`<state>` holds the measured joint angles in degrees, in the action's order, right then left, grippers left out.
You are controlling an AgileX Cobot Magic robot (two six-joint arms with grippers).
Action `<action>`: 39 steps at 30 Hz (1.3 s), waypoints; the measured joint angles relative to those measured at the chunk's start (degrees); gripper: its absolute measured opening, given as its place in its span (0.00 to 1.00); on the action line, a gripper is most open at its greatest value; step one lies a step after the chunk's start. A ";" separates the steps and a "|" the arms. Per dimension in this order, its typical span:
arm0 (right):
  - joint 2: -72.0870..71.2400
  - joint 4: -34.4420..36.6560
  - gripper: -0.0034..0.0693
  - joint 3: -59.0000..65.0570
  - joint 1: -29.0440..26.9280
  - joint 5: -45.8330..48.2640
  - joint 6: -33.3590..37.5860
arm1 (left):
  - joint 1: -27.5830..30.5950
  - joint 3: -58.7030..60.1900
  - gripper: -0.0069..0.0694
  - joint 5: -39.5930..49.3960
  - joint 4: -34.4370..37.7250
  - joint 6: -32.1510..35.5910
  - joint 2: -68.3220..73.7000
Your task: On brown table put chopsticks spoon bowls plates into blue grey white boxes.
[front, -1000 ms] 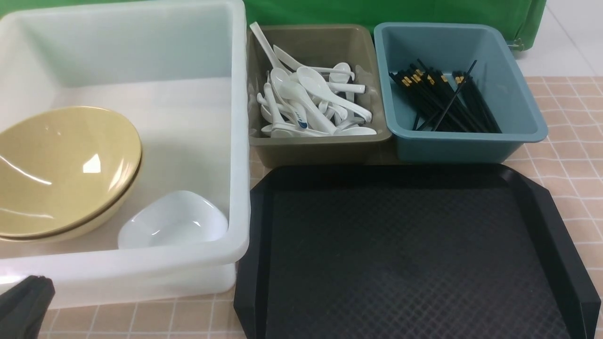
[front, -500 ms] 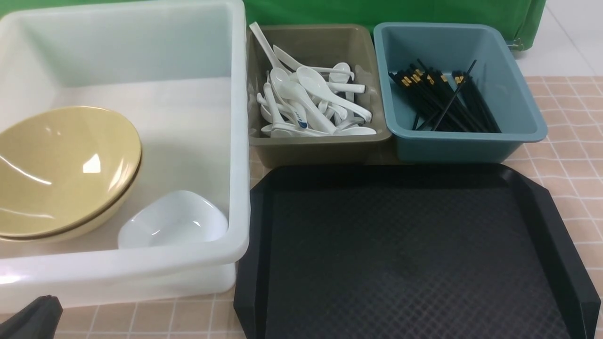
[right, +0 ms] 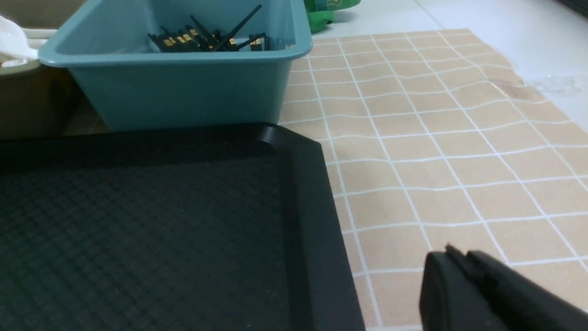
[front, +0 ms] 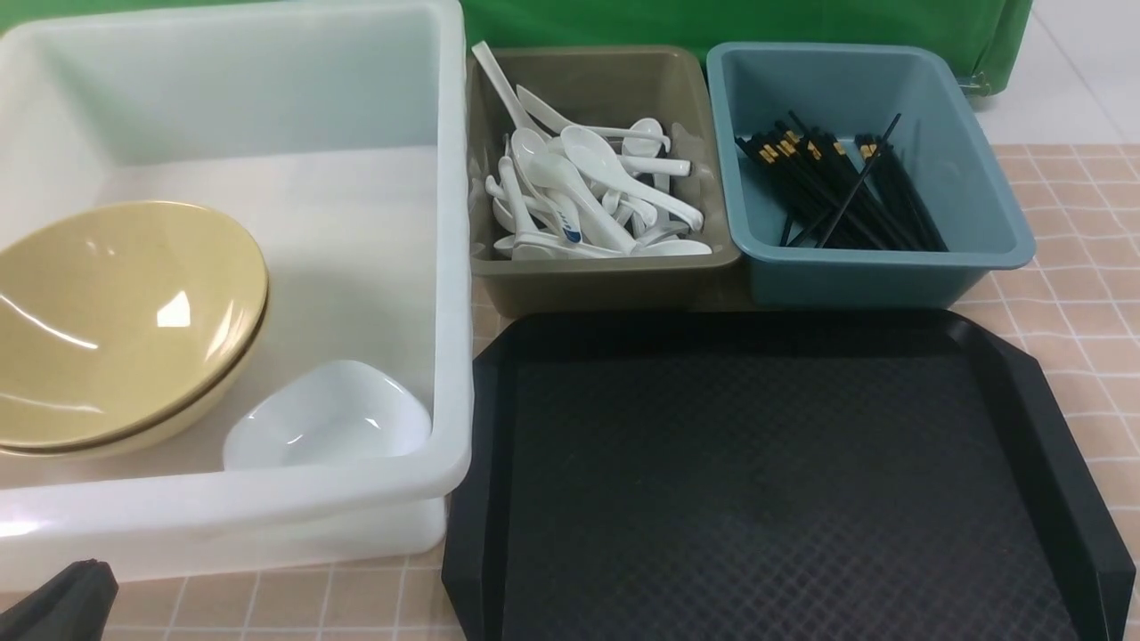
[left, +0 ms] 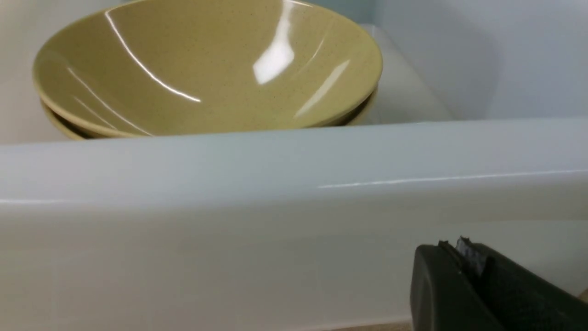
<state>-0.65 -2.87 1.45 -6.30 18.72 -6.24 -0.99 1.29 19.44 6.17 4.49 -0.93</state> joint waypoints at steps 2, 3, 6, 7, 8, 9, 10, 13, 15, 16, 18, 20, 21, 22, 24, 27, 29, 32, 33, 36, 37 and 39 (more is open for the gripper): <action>0.00 0.00 0.16 0.00 0.00 0.00 0.00 | 0.00 0.00 0.10 0.00 0.00 0.00 0.00; 0.00 0.00 0.16 0.00 0.00 0.00 0.00 | 0.00 0.00 0.10 0.00 0.00 0.00 0.00; 0.00 0.00 0.17 0.00 0.00 0.04 0.00 | 0.00 0.00 0.10 0.01 -0.01 0.00 0.00; 0.00 0.00 0.17 0.00 0.00 0.04 0.00 | 0.00 0.00 0.10 0.01 -0.01 0.00 0.00; 0.00 0.00 0.17 0.00 0.00 0.04 0.00 | 0.00 0.00 0.10 0.01 -0.01 0.00 0.00; 0.00 0.00 0.17 0.00 -0.02 0.04 0.00 | 0.00 0.00 0.10 0.01 -0.01 0.00 0.00; 0.00 0.00 0.17 0.00 -0.02 0.04 0.00 | 0.00 0.00 0.10 0.01 -0.01 0.00 0.00; 0.00 0.00 0.18 0.00 -0.02 0.04 0.00 | 0.00 0.00 0.10 0.01 -0.06 0.00 0.00; 0.00 0.00 0.18 0.00 -0.02 0.04 0.00 | 0.00 0.00 0.10 0.01 -0.06 0.00 0.00; 0.00 0.00 0.18 0.00 -0.02 0.04 0.00 | 0.00 0.00 0.10 0.01 -0.06 0.00 0.00; 0.00 0.00 0.18 0.00 -0.02 0.04 0.00 | 0.00 0.00 0.10 0.01 -0.06 0.00 0.00; 0.00 0.00 0.18 0.00 -0.02 0.04 0.00 | 0.00 0.00 0.10 0.01 -0.06 0.00 0.00; 0.00 0.00 0.18 0.00 -0.02 0.04 0.00 | 0.00 0.00 0.10 0.01 -0.06 0.00 0.00; 0.00 0.00 0.18 0.00 -0.02 0.04 0.00 | 0.00 0.00 0.10 0.01 -0.06 0.00 0.00; 0.00 0.00 0.19 0.00 -0.02 0.04 0.00 | 0.00 0.00 0.10 0.01 -0.06 0.00 0.00; 0.00 0.00 0.19 0.00 -0.02 0.04 0.00 | 0.00 0.00 0.10 0.01 -0.12 0.00 0.00; 0.00 0.00 0.19 0.00 -0.02 0.04 0.00 | 0.00 0.00 0.10 0.01 -0.12 0.00 0.00; 0.00 0.00 0.19 0.00 -0.02 0.04 0.00 | 0.00 0.00 0.10 0.01 -0.12 0.00 0.00; 0.00 0.00 0.19 0.00 -0.02 0.04 0.00 | 0.00 0.00 0.10 0.01 -0.12 0.00 0.00; 0.00 0.00 0.20 0.00 -0.02 0.04 0.00 | 0.00 0.00 0.10 0.05 -0.12 0.00 0.00; 0.00 0.00 0.20 0.00 -0.02 0.04 0.00 | 0.00 0.00 0.10 0.05 -0.17 0.00 0.00; 0.00 0.00 0.20 0.00 -0.02 0.04 0.00 | 0.00 0.00 0.10 0.05 -0.17 0.00 0.00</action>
<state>-0.65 -2.87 1.45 -6.32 18.76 -6.24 -0.99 1.29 19.49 6.00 4.49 -0.93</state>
